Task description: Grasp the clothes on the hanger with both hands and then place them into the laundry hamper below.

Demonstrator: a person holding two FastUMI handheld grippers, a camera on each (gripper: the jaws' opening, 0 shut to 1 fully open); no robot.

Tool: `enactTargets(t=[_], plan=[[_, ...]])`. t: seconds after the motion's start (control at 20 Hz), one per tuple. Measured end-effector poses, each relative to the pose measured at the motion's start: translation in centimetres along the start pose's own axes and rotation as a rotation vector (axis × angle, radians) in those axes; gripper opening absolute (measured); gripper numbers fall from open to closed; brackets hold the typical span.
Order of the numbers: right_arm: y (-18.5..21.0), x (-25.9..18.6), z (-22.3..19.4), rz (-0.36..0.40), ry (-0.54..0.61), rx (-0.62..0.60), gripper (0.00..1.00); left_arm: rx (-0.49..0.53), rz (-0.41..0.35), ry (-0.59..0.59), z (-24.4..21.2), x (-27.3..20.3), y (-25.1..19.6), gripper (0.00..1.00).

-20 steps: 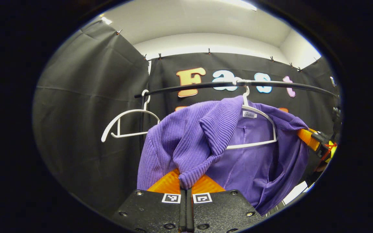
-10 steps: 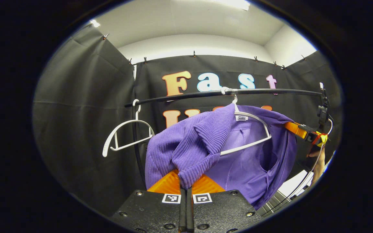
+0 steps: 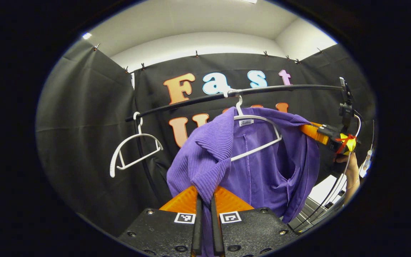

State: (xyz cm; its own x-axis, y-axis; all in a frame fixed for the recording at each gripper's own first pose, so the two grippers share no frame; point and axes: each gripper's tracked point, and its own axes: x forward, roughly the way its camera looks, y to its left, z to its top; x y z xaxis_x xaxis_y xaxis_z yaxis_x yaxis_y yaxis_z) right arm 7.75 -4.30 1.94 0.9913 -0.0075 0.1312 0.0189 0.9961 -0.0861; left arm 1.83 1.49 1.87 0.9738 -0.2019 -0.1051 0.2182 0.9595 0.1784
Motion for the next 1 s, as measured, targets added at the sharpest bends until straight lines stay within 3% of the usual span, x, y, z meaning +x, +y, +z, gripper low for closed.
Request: enactTargets(t=[0.05,0.1,0.15,0.2,0.3,0.45,0.5,0.55,0.7,0.75,0.8,0.9,1.0], plan=[[-0.4,0.0,0.0,-0.005,0.001,-0.004,0.14,-0.006,0.030,-0.018,0.6,-0.1,0.9,0.12],[-0.9,-0.1,-0.1,-0.013,0.002,-0.008,0.07,0.002,0.064,-0.032,1.0,-0.5,1.9,0.07],[-1.3,0.0,0.1,-0.018,-0.002,-0.008,0.14,0.020,0.106,-0.050,1.6,-0.4,3.2,0.05],[-1.5,0.4,0.4,-0.023,-0.009,-0.004,0.14,0.034,0.134,-0.074,2.2,-0.2,3.9,0.04],[-1.7,0.4,0.9,-0.028,-0.023,-0.014,0.14,0.044,0.131,-0.107,3.2,0.3,3.8,0.04],[-2.1,0.2,2.1,-0.038,-0.059,-0.082,0.13,0.142,0.142,-0.104,3.6,0.3,5.2,0.05],[-2.3,0.2,2.5,-0.049,-0.076,-0.108,0.20,0.157,0.159,-0.107,4.0,0.5,6.0,0.05],[-2.6,0.3,2.6,-0.063,-0.094,-0.136,0.14,0.154,0.173,-0.119,4.3,0.7,6.6,0.05],[-3.7,1.0,2.6,-0.125,-0.139,-0.231,0.14,0.085,0.166,-0.166,5.0,1.4,6.8,0.02],[-4.0,1.4,2.0,-0.132,-0.141,-0.245,0.07,0.060,0.160,-0.186,5.2,1.5,6.9,0.05],[-4.2,2.0,1.3,-0.136,-0.136,-0.231,0.14,0.048,0.157,-0.200,5.3,1.6,7.3,0.05],[-4.9,3.3,-0.8,-0.117,-0.111,-0.143,0.09,0.035,0.167,-0.236,5.5,1.8,8.2,0.07],[-5.2,4.9,-2.3,-0.083,-0.104,-0.069,0.14,0.012,0.165,-0.261,5.9,2.1,8.7,0.05]])
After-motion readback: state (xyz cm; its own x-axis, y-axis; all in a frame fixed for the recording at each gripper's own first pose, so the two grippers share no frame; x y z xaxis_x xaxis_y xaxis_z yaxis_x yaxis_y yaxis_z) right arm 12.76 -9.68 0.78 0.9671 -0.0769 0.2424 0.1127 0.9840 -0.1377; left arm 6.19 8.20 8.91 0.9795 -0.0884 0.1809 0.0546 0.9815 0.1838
